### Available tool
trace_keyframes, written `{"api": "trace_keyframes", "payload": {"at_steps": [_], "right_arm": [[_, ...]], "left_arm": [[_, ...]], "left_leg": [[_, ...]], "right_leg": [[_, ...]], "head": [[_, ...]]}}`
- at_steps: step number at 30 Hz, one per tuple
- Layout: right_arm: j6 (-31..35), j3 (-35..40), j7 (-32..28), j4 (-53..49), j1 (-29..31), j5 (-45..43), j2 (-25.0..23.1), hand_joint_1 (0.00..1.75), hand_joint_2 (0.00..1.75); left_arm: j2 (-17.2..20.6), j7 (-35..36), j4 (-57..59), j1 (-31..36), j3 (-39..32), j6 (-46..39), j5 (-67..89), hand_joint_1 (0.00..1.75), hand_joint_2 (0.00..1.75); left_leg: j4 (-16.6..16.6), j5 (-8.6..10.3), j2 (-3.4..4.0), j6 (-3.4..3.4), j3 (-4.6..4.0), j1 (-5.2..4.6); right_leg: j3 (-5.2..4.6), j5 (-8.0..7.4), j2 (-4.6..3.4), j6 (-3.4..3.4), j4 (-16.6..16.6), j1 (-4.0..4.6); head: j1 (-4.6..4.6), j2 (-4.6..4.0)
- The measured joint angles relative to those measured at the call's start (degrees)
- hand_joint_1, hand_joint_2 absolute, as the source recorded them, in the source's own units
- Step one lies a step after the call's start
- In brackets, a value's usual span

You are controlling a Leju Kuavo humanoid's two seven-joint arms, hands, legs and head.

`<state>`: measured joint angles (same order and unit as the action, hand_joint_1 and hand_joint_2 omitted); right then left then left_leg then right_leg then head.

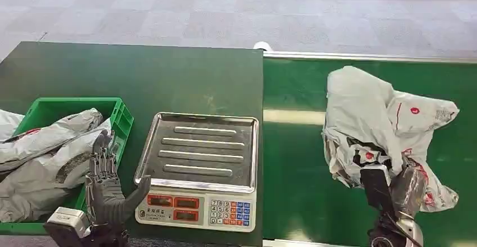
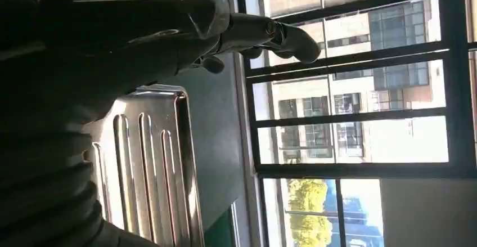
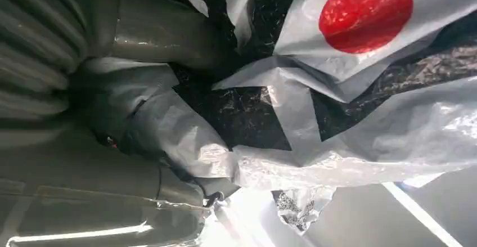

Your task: Moved the parcel from conveyor to table for the left to box.

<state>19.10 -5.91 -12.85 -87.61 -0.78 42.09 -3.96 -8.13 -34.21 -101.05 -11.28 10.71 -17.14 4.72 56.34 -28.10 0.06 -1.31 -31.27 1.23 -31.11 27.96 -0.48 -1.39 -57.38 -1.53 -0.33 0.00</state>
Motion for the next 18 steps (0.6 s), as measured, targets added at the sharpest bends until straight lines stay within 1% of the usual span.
{"api": "trace_keyframes", "payload": {"at_steps": [3, 7, 9, 13, 15, 18], "right_arm": [[0.07, 4.90, 0.33, -4.86, 1.00, 1.60, -0.13, 1.75, 1.75], [0.07, 8.08, -0.02, -8.02, 1.46, 2.15, -0.20, 1.75, 1.75], [-0.90, 9.98, -0.99, -8.63, 2.58, 4.32, -0.13, 1.75, 1.75], [-2.77, 15.54, -0.64, -8.80, 6.48, 8.79, -0.09, 1.75, 1.75], [-2.80, 17.36, -0.46, -8.80, 7.88, 9.12, -0.09, 1.75, 1.75], [-3.26, 19.25, -1.38, -8.78, 9.05, 7.13, 0.00, 1.75, 1.75]], "left_arm": [[-0.13, -0.11, 0.96, 1.18, 0.61, 0.17, -0.11, 0.00, 1.75], [-0.20, -0.29, 1.71, 1.79, 0.77, 0.20, -0.13, 0.00, 1.75], [-0.20, -0.70, 2.12, 2.57, 0.94, 0.77, -0.26, 0.00, 1.75], [-0.22, -1.05, 3.23, 4.78, 2.01, 1.70, -0.44, 0.00, 1.75], [-0.26, -1.09, 3.74, 5.33, 2.30, 1.84, -0.46, 0.00, 1.75], [-0.26, -1.14, 4.51, 6.27, 2.65, 2.49, -1.03, 0.00, 1.75]], "left_leg": [[0.00, 0.02, 0.00, -0.01, 0.02, 0.01], [0.00, 0.02, -0.02, -0.01, -0.03, 0.00], [0.00, 0.02, 0.03, -0.01, -0.08, 0.00], [0.01, 0.05, -0.01, 0.01, -0.03, 0.00], [0.01, 0.07, -0.03, 0.02, -0.04, 0.00], [0.01, 0.07, -0.03, 0.02, -0.08, 0.01]], "right_leg": [[0.01, 0.00, 0.00, 0.00, 0.00, 0.01], [0.00, 0.00, 0.01, 0.00, -0.01, 0.01], [-0.04, -0.01, -0.02, -0.01, -0.02, 0.00], [-0.03, -0.02, 0.03, -0.01, -0.02, 0.00], [-0.02, -0.02, 0.05, -0.01, -0.02, 0.00], [-0.04, -0.02, 0.04, -0.01, -0.03, 0.01]], "head": [[-0.02, 0.00], [0.00, 0.00], [0.00, 0.00], [0.00, 0.00], [0.00, 0.00], [-0.02, 0.00]]}}
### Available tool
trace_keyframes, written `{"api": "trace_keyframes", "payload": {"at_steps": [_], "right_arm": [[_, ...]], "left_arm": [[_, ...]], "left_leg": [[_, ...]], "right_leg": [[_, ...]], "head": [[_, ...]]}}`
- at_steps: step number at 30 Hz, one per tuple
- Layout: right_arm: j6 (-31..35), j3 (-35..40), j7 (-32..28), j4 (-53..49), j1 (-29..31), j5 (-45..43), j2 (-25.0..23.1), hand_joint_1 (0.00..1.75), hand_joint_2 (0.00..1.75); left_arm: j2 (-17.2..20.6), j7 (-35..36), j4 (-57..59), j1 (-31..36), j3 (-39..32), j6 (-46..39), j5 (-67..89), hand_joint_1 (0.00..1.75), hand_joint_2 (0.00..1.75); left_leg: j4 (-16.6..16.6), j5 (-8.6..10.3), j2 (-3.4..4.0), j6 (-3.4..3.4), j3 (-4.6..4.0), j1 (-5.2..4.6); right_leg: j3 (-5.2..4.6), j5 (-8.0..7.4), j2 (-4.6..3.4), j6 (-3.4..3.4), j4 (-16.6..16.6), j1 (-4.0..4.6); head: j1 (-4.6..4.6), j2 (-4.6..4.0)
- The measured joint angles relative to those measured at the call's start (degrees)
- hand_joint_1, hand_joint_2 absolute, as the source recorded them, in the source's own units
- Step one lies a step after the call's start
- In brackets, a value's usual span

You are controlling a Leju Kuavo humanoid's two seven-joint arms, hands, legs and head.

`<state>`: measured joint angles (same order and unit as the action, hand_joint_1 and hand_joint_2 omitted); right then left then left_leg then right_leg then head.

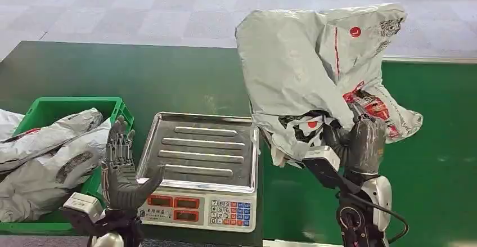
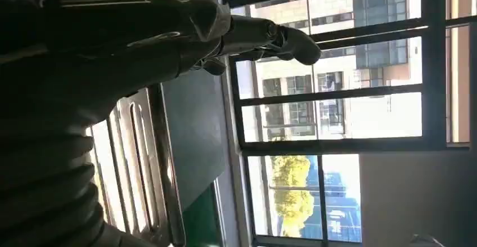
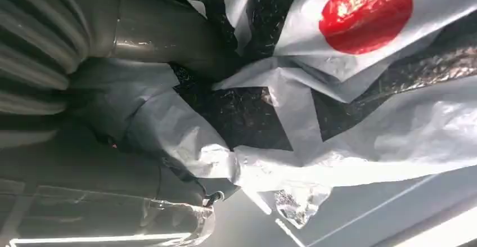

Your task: Moved the parcel from conveyor to table for the left to box.

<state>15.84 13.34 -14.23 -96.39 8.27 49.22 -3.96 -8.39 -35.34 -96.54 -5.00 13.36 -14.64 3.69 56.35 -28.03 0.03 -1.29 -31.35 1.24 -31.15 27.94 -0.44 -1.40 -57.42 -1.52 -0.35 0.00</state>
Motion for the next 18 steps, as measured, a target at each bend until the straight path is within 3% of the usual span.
{"api": "trace_keyframes", "payload": {"at_steps": [9, 18], "right_arm": [[-4.74, 7.17, 0.68, 1.31, 2.26, -4.26, -1.22, 1.75, 1.75], [-11.16, 12.58, 1.03, 10.85, 7.49, -8.04, -3.02, 1.75, 1.75]], "left_arm": [[0.35, -0.59, 4.46, 5.20, 3.19, 0.00, -2.27, 0.00, 1.75], [0.77, -0.81, 7.78, 9.86, 5.29, -2.89, -4.11, 0.00, 1.75]], "left_leg": [[0.00, 0.00, -0.01, 0.00, -0.02, 0.00], [0.00, 0.01, -0.02, 0.00, -0.02, 0.00]], "right_leg": [[-0.01, 0.00, 0.00, 0.00, 0.00, 0.00], [-0.01, -0.02, 0.00, -0.01, -0.02, 0.00]], "head": [[0.00, 0.00], [0.02, 0.00]]}}
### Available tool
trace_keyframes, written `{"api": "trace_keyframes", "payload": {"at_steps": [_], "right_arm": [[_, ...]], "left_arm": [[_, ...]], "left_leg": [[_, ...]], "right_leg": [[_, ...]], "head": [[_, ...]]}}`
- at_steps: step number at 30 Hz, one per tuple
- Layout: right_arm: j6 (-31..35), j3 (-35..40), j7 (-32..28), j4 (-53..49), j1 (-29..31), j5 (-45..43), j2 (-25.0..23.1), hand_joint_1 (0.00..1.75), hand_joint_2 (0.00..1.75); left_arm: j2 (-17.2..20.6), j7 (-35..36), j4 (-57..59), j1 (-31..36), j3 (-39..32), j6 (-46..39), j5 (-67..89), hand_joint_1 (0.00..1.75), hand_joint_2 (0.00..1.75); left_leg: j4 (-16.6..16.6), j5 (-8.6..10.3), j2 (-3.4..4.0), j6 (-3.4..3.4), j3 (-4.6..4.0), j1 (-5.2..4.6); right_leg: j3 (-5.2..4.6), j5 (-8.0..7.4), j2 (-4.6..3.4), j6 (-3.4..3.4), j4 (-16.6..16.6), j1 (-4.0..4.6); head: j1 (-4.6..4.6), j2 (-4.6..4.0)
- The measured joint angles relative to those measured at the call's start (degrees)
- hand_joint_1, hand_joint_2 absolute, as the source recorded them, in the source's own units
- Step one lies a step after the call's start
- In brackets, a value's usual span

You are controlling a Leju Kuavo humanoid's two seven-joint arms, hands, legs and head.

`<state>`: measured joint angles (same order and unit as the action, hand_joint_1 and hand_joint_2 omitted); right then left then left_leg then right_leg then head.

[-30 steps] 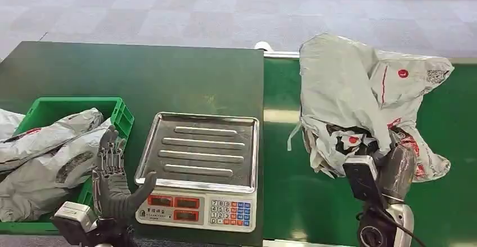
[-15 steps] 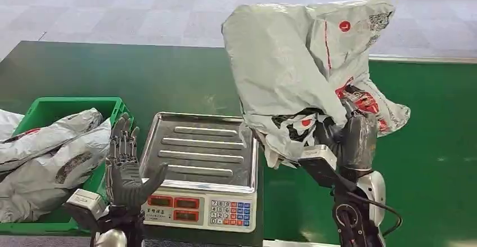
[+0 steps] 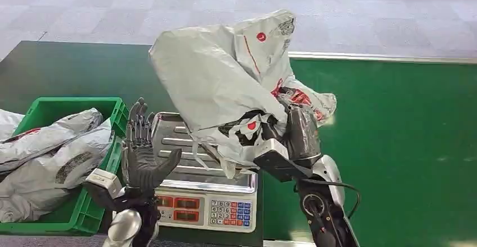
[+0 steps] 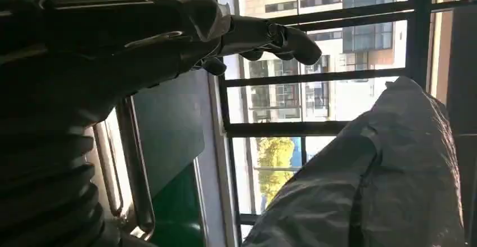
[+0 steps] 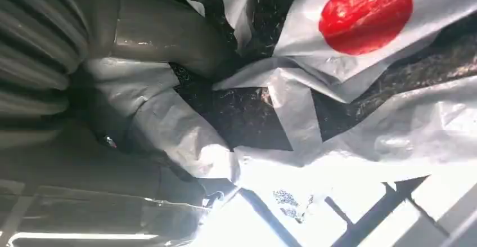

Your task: Moved the parcel from conveyor to table for the left to box.

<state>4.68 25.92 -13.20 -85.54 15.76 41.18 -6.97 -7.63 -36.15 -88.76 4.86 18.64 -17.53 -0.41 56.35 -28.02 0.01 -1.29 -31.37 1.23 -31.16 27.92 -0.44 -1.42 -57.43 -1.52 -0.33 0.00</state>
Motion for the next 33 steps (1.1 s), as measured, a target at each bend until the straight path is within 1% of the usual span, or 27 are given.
{"api": "trace_keyframes", "payload": {"at_steps": [4, 10, 13, 17, 24, 29, 33], "right_arm": [[-0.48, 1.03, 0.00, 4.25, 1.47, -0.70, -0.52, 1.75, 1.75], [-0.64, 1.55, 0.02, 7.05, 2.43, -0.79, -0.81, 1.75, 1.75], [-1.25, 1.82, 1.12, 9.48, 3.60, -0.51, -1.03, 1.75, 1.75], [-0.68, 1.93, 1.96, 16.98, 6.72, 0.30, -2.23, 1.75, 1.75], [0.92, 1.93, 2.93, 31.32, 12.31, 1.13, -3.87, 1.75, 1.75], [-0.42, 2.12, 3.89, 40.52, 15.66, 2.38, -5.36, 1.75, 1.75], [-1.88, 3.28, 4.13, 46.02, 17.76, 3.69, -6.93, 1.75, 1.75]], "left_arm": [[0.39, -0.09, 0.22, 0.74, 0.07, -0.48, -0.37, 0.00, 1.75], [0.81, -0.20, 0.63, 1.17, 0.28, -0.70, -0.39, 0.00, 1.75], [1.03, -0.68, 0.77, 1.24, 0.26, -1.73, -0.64, 0.00, 1.75], [1.25, -1.29, 0.46, 1.33, 0.26, -3.43, -0.63, 0.00, 1.75], [1.44, -2.54, -2.14, 1.23, 0.39, -9.58, 2.97, 0.00, 1.75], [1.44, -2.95, -3.15, 1.81, 1.29, -12.44, 2.93, 0.00, 1.75], [1.44, -2.69, -3.30, 3.19, 1.95, -13.18, 2.45, 0.00, 1.75]], "left_leg": [[0.00, 0.00, 0.00, 0.00, -0.03, 0.00], [0.00, 0.00, 0.00, 0.00, -0.06, 0.00], [0.00, 0.00, 0.03, 0.00, -0.06, 0.00], [0.00, 0.04, 0.01, -0.02, -0.06, 0.01], [0.01, 0.05, 0.00, -0.02, -0.07, 0.01], [0.01, 0.05, -0.01, -0.02, -0.08, 0.01], [0.01, 0.05, 0.03, -0.02, -0.02, 0.02]], "right_leg": [[-0.02, 0.00, 0.01, 0.00, 0.00, 0.00], [-0.06, 0.00, 0.00, 0.00, 0.00, 0.00], [-0.07, 0.00, -0.01, 0.00, 0.00, 0.00], [-0.06, -0.01, -0.01, 0.01, -0.01, 0.01], [-0.06, -0.02, 0.00, 0.01, -0.02, 0.01], [-0.09, -0.02, 0.00, 0.01, -0.02, 0.00], [-0.07, -0.03, -0.01, 0.02, -0.02, 0.02]], "head": [[0.00, 0.00], [0.00, 0.00], [-0.02, 0.00], [-0.02, 0.00], [0.00, 0.00], [0.02, 0.00], [0.00, 0.00]]}}
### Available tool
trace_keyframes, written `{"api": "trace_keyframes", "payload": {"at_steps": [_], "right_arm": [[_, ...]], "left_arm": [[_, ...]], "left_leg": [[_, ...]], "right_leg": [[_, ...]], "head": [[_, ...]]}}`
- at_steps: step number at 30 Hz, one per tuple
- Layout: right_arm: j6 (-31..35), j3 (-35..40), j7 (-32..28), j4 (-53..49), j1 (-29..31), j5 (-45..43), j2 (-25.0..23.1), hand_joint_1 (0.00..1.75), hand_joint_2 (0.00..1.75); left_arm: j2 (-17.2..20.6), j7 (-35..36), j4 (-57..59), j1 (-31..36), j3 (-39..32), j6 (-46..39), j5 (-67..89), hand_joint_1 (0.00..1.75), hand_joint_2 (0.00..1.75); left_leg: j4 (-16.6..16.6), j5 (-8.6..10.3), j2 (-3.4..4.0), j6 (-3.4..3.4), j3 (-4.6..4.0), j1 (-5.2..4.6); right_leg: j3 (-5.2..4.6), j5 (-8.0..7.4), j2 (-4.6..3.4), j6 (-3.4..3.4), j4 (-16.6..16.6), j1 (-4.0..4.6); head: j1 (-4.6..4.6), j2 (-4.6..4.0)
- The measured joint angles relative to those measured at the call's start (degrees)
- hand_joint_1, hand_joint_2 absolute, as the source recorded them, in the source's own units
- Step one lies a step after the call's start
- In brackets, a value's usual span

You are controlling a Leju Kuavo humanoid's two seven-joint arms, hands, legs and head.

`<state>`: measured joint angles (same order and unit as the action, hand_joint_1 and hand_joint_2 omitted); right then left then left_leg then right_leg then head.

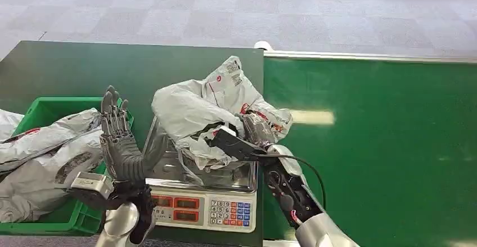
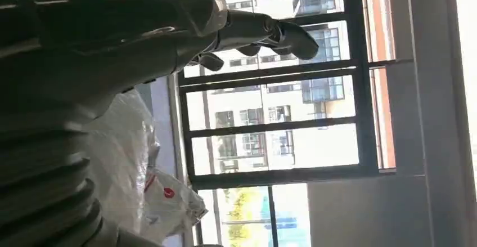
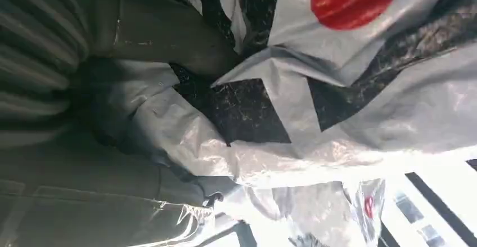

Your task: Moved the parcel from conveyor to table for the left to box.

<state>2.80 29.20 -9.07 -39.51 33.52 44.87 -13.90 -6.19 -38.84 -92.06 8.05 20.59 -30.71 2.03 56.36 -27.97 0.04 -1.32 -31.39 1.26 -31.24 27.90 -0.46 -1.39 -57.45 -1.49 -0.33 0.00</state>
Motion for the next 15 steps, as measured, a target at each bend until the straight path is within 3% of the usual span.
{"api": "trace_keyframes", "payload": {"at_steps": [5, 7, 15], "right_arm": [[-0.04, 0.02, 0.00, 0.15, 0.07, 0.04, -0.04, 1.75, 1.75], [-3.26, 2.73, -0.70, 5.53, 2.37, 1.62, -2.78, 1.75, 1.75], [-4.44, 5.51, -1.81, 8.00, 3.11, 2.36, -4.92, 1.75, 1.75]], "left_arm": [[0.00, -0.02, 0.00, 0.06, 0.02, 0.00, 0.00, 0.00, 1.75], [-0.11, -0.04, 0.22, 2.09, 1.44, 0.00, -0.85, 0.00, 1.75], [-0.31, -0.18, 1.14, 4.04, 2.49, 0.31, -1.47, 0.00, 1.75]], "left_leg": [[0.00, 0.00, 0.00, 0.00, 0.01, 0.00], [0.00, 0.00, 0.18, 0.00, 0.13, 0.01], [0.00, -0.01, 0.26, -0.01, 0.16, 0.01]], "right_leg": [[0.00, 0.00, 0.00, 0.00, 0.00, 0.00], [0.04, -0.02, -0.16, 0.03, 0.00, 0.01], [0.04, -0.02, -0.25, 0.03, 0.00, 0.02]], "head": [[0.00, 0.00], [0.00, 0.00], [0.00, 0.00]]}}
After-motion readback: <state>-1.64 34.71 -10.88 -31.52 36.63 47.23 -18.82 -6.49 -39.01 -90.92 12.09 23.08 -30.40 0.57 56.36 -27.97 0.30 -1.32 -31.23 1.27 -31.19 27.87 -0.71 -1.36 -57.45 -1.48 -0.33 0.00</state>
